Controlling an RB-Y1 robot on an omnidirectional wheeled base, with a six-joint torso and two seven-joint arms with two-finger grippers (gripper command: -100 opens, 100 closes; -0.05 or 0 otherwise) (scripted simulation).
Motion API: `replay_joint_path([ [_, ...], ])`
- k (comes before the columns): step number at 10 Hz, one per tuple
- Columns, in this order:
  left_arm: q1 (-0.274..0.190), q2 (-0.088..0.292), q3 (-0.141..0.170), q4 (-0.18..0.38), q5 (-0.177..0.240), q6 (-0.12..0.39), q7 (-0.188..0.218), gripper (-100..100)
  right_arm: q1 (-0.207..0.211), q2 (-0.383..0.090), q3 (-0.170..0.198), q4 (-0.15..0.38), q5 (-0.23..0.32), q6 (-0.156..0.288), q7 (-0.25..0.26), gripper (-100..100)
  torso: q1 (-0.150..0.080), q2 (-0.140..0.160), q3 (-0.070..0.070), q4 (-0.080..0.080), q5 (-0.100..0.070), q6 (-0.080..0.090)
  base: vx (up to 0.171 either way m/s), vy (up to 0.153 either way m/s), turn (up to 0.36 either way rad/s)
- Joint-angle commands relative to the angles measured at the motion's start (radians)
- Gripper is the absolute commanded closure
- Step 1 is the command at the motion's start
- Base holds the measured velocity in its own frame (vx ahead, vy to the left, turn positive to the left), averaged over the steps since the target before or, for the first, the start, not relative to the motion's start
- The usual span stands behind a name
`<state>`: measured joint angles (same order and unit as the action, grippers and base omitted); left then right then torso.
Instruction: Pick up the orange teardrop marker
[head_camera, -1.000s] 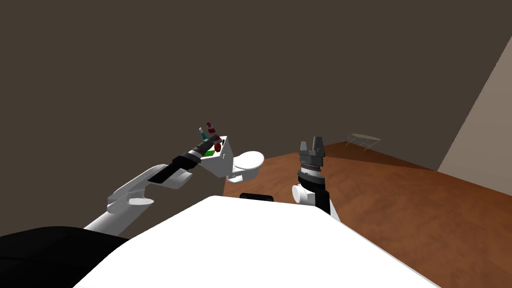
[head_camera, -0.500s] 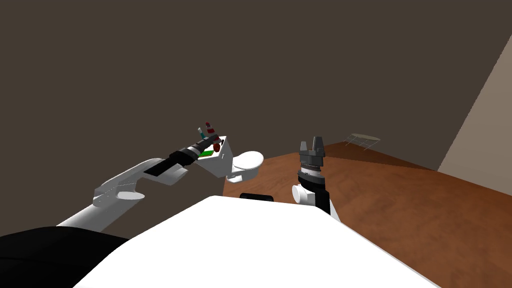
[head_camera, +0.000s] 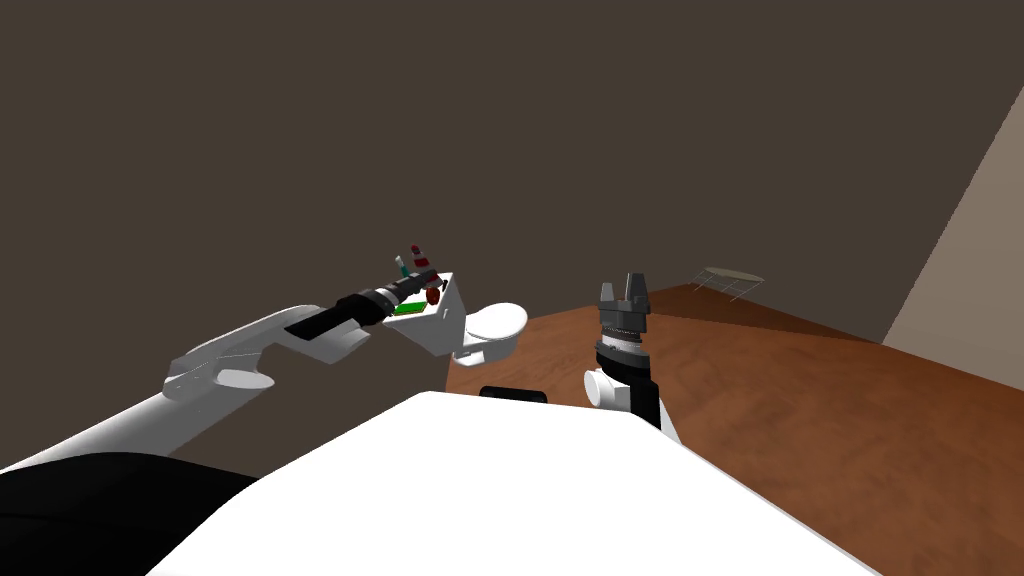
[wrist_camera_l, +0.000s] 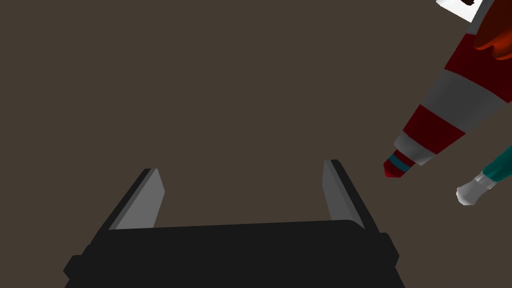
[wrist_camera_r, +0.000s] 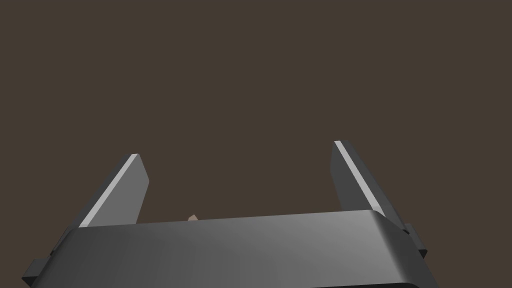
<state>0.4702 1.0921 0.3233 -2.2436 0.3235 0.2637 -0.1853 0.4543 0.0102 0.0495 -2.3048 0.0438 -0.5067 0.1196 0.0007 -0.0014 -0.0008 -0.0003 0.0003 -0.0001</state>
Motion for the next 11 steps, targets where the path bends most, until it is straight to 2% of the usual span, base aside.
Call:
replay_joint_path([
  [1, 0.005, 0.050, 0.007, -0.001, 0.037, 0.050, -0.006, -100, 0.000, 0.000, 0.000, 0.000, 0.000, 0.000, 0.000, 0, 0.000, 0.000, 0.000, 0.000, 0.000, 0.000, 0.031, 0.011, 0.019],
  [2, 0.005, 0.063, 0.007, -0.001, 0.037, 0.053, -0.006, -100, 0.000, 0.000, 0.000, 0.000, 0.000, 0.000, 0.000, 0, 0.000, -0.001, 0.000, 0.000, 0.000, 0.000, 0.027, 0.010, 0.010],
  [3, 0.009, 0.101, 0.009, 0.000, 0.072, 0.092, -0.011, -100, 0.000, 0.000, 0.000, 0.000, 0.000, 0.000, 0.000, 0, 0.000, 0.000, 0.000, 0.000, 0.000, 0.000, 0.035, 0.012, 0.020],
  [4, 0.009, 0.112, 0.009, 0.000, 0.072, 0.097, -0.011, -100, 0.000, 0.000, 0.000, 0.000, 0.000, 0.000, 0.000, 0, 0.001, -0.001, -0.001, 0.000, 0.000, 0.000, 0.033, 0.015, 0.009],
  [5, 0.012, 0.153, 0.009, 0.000, 0.108, 0.137, -0.017, -100, 0.000, 0.000, 0.000, 0.000, 0.000, 0.000, 0.000, 0, 0.001, -0.001, -0.001, 0.000, 0.000, 0.000, 0.037, 0.028, 0.021],
  [6, 0.012, 0.159, 0.009, 0.000, 0.108, 0.142, -0.017, -100, 0.000, 0.000, 0.000, 0.000, 0.000, 0.000, 0.000, 0, 0.001, -0.001, -0.001, 0.000, 0.000, 0.000, 0.036, 0.026, 0.008],
  [7, 0.016, 0.198, 0.007, 0.000, 0.146, 0.184, -0.022, -100, 0.000, 0.000, 0.000, 0.000, 0.000, 0.000, 0.000, 0, 0.001, -0.001, -0.001, 0.000, 0.000, 0.000, 0.048, 0.031, 0.023],
  [8, 0.016, 0.206, 0.007, 0.000, 0.146, 0.185, -0.022, -100, 0.000, 0.000, 0.000, 0.000, 0.000, 0.000, 0.000, 0, 0.002, -0.002, -0.001, 0.000, 0.000, 0.000, 0.044, 0.026, 0.009],
  [9, 0.021, 0.246, 0.004, 0.000, 0.184, 0.228, -0.028, -100, 0.000, 0.000, 0.000, 0.000, 0.000, 0.000, 0.000, 0, 0.002, -0.002, -0.001, 0.000, 0.001, 0.000, 0.057, 0.040, 0.024],
  [10, 0.021, 0.250, 0.004, 0.000, 0.184, 0.228, -0.028, -100, 0.000, 0.000, 0.000, 0.000, 0.000, 0.000, 0.000, 0, 0.002, -0.002, -0.001, -0.001, 0.001, 0.000, 0.047, 0.031, 0.009],
  [11, 0.025, 0.291, -0.001, -0.001, 0.223, 0.270, -0.034, -100, 0.000, 0.000, 0.000, 0.000, 0.000, 0.000, 0.000, 0, 0.002, -0.002, -0.001, -0.001, 0.001, 0.000, 0.048, 0.024, 0.018],
])
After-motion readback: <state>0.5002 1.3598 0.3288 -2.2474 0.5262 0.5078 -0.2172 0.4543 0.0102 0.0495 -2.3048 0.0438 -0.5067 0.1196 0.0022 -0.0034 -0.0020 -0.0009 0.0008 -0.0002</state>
